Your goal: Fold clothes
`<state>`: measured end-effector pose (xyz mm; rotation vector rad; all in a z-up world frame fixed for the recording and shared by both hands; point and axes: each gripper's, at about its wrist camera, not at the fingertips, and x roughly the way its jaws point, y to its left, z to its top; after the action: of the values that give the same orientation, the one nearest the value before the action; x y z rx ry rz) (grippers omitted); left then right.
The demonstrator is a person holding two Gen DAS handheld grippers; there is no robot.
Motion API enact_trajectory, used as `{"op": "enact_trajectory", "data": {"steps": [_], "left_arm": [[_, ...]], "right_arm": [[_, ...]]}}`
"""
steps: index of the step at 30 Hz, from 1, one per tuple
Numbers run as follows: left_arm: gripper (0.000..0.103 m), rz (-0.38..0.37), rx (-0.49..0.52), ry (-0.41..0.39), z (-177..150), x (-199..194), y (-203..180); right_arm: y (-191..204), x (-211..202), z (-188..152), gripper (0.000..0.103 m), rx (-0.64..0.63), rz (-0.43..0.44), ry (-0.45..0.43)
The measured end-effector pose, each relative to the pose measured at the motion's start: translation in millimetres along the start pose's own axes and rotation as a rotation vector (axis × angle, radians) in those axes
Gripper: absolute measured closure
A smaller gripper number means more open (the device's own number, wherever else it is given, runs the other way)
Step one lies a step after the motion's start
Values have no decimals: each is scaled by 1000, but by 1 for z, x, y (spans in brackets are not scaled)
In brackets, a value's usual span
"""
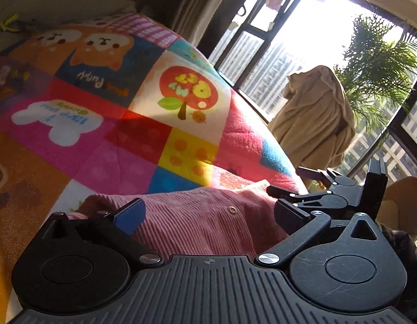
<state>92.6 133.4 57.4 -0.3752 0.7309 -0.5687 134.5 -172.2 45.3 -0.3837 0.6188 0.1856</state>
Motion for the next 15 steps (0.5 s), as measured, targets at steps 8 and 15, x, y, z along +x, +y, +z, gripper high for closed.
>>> {"op": "enact_trajectory", "data": {"steps": [8,15], "left_arm": [[0,159,168,78,-36,35,-15],[0,340,325,100,-67,14,-39]], "right_arm": [[15,-34,-29,0,-54,66,9],[30,-58,-61,0,-100,103,20]]}}
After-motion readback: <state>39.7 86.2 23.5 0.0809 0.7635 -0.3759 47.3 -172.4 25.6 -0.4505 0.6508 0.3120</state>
